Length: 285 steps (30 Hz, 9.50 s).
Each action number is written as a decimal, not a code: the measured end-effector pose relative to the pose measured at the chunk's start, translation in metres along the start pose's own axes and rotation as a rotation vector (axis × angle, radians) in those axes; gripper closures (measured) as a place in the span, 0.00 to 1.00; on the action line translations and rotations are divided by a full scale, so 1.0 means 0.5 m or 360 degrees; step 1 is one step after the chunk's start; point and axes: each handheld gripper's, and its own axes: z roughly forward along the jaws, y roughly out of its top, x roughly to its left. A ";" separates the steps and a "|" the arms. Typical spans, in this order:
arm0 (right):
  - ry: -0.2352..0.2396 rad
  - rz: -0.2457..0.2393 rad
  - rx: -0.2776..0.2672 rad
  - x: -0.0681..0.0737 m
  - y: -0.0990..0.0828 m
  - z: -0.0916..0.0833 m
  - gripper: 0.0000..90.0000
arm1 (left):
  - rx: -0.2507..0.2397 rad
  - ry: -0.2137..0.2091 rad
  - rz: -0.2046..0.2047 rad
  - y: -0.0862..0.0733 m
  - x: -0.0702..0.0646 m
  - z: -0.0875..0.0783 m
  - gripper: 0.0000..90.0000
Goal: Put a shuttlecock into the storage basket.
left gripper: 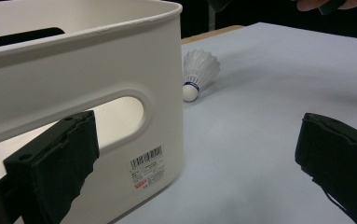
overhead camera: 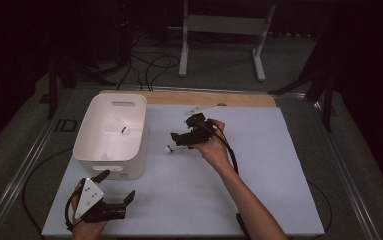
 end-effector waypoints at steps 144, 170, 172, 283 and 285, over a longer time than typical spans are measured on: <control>0.0139 -0.0102 0.0206 0.015 -0.054 0.096 0.99 | 0.0002 0.0008 0.0003 0.000 0.000 -0.001 0.00; 0.0101 -0.0102 0.0171 0.025 -0.045 0.071 0.99 | 0.0001 0.0006 0.0001 0.000 0.000 0.000 0.00; 0.0100 -0.0099 0.0173 0.025 -0.045 0.071 0.99 | 0.0000 0.0006 0.0000 0.000 0.000 0.000 0.00; 0.0075 -0.0208 -0.0065 0.094 0.039 -0.067 1.00 | 0.0007 0.0010 0.0005 0.000 0.000 -0.001 0.00; 0.0075 -0.0212 -0.0071 0.096 0.041 -0.069 1.00 | 0.0005 0.0009 0.0004 0.000 0.000 -0.001 0.00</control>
